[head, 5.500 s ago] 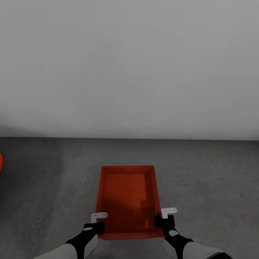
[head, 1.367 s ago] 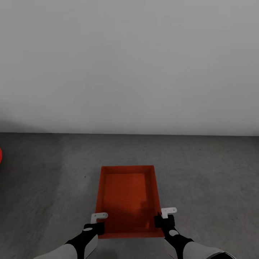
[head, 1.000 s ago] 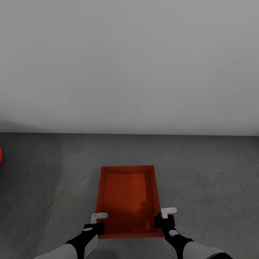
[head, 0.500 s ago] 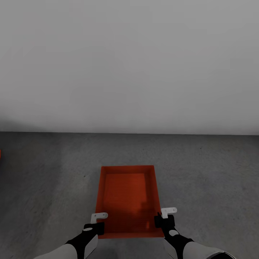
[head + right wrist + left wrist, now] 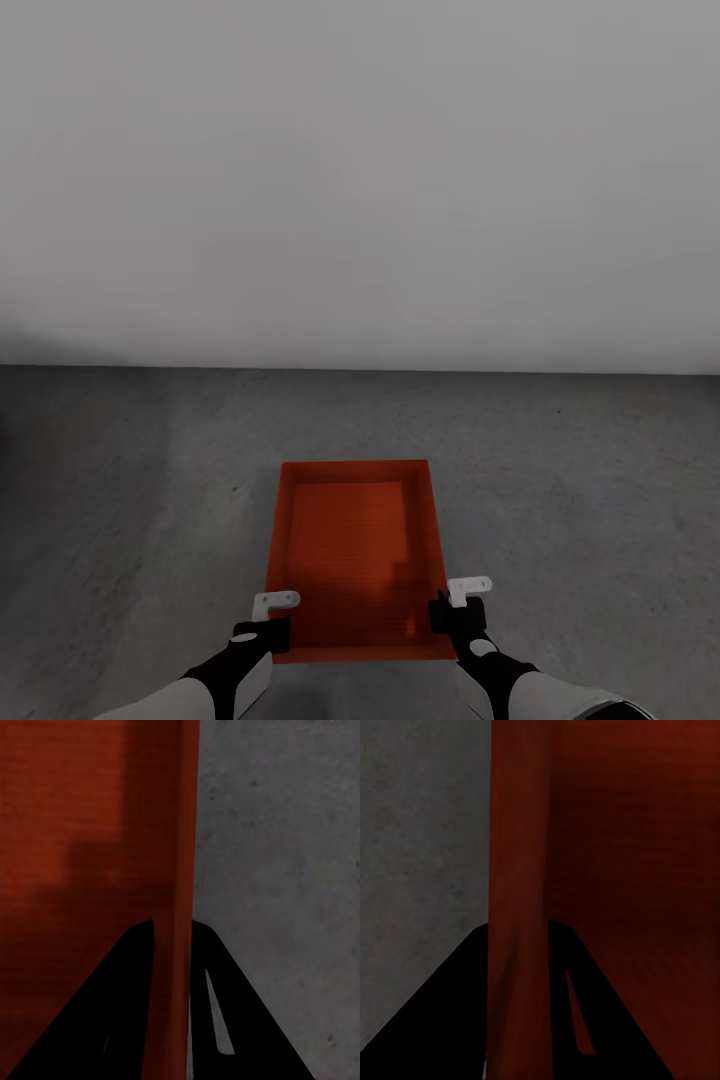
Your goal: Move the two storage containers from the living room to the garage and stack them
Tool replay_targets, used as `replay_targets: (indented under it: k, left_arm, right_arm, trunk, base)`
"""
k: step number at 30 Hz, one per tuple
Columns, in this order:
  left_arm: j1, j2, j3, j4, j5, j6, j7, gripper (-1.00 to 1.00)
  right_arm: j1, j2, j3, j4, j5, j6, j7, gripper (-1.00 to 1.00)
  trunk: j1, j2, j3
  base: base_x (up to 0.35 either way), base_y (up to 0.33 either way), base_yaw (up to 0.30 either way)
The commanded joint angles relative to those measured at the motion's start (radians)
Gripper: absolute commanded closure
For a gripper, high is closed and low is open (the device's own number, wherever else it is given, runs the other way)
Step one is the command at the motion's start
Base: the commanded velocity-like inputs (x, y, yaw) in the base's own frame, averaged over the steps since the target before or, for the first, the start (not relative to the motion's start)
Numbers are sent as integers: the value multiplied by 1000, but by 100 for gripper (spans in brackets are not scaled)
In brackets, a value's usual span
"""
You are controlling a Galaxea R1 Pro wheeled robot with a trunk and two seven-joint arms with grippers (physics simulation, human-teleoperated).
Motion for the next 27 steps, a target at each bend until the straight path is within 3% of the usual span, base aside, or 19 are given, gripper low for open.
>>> replay_targets:
  k: [1,27]
  left_arm:
    - [-1,0,23,-3,-8,-25,12,100]
    - [-1,0,25,-3,-8,-25,13,100]
  right_arm:
    - [-1,7,-46,4,-28,-6,-2,100]
    - [-1,7,-46,4,-28,-6,-2,100]
  trunk:
    - [0,0,-1]
    - [0,0,-1]
  base:
    - [0,0,0]
    - [0,0,0]
